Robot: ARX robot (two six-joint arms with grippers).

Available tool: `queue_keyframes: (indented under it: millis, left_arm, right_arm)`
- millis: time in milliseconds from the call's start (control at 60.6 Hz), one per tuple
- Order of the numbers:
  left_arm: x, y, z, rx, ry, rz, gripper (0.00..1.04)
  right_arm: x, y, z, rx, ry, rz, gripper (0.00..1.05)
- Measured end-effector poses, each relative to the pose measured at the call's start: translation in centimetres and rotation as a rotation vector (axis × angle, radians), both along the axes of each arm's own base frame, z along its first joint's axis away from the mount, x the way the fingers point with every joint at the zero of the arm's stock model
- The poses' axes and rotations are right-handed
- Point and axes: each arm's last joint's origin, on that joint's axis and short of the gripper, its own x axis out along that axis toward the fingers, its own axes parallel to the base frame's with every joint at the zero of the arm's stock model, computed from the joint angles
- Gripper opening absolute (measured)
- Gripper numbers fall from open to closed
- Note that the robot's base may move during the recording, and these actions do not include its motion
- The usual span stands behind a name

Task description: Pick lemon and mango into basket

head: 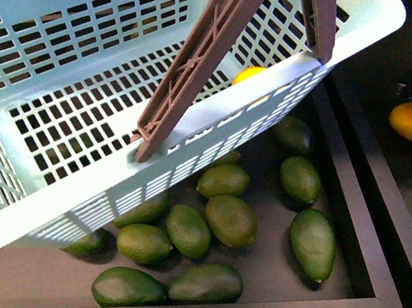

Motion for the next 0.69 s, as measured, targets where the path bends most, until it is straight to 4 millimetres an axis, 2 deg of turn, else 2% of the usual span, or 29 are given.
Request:
queue_keyframes:
  millis: [132,181,346,379,429,610,693]
  left_arm:
    - [0.0,0.0,0.0,0.0,0.0,0.0,0.04]
    - [0.0,0.0,0.0,0.0,0.0,0.001,0.04]
    - [0.0,0.0,0.0,0.0,0.0,0.001,0.04]
    - [0.0,0.0,0.0,0.0,0.0,0.001,0.04]
    - [0.0,0.0,0.0,0.0,0.0,0.001,0.04]
    - [0.0,0.0,0.0,0.0,0.0,0.001,0.04]
    - [0.0,0.0,0.0,0.0,0.0,0.0,0.04]
  right_arm:
    - [-1.2,-0.7,0.8,0.09,-0.046,-0.065,0.6]
    - [-1.8,-0.9,1.7,0.134,-0.085,-0.099,0.6]
    - [-3.7,-1.1,6.9,0.298,-0.25,-0.135,0.6]
    - [-4.3,-0.8,8.7,0.34,-0.303,-0.137,0.6]
    - [-4.8,-0.6,10.2,0.362,-0.346,-0.132,0.6]
    - [-8.7,1.6,17.5,0.523,-0.526,-0.075,0.6]
    - [-10.6,2.7,20.2,0.557,-0.578,-0.047,0.6]
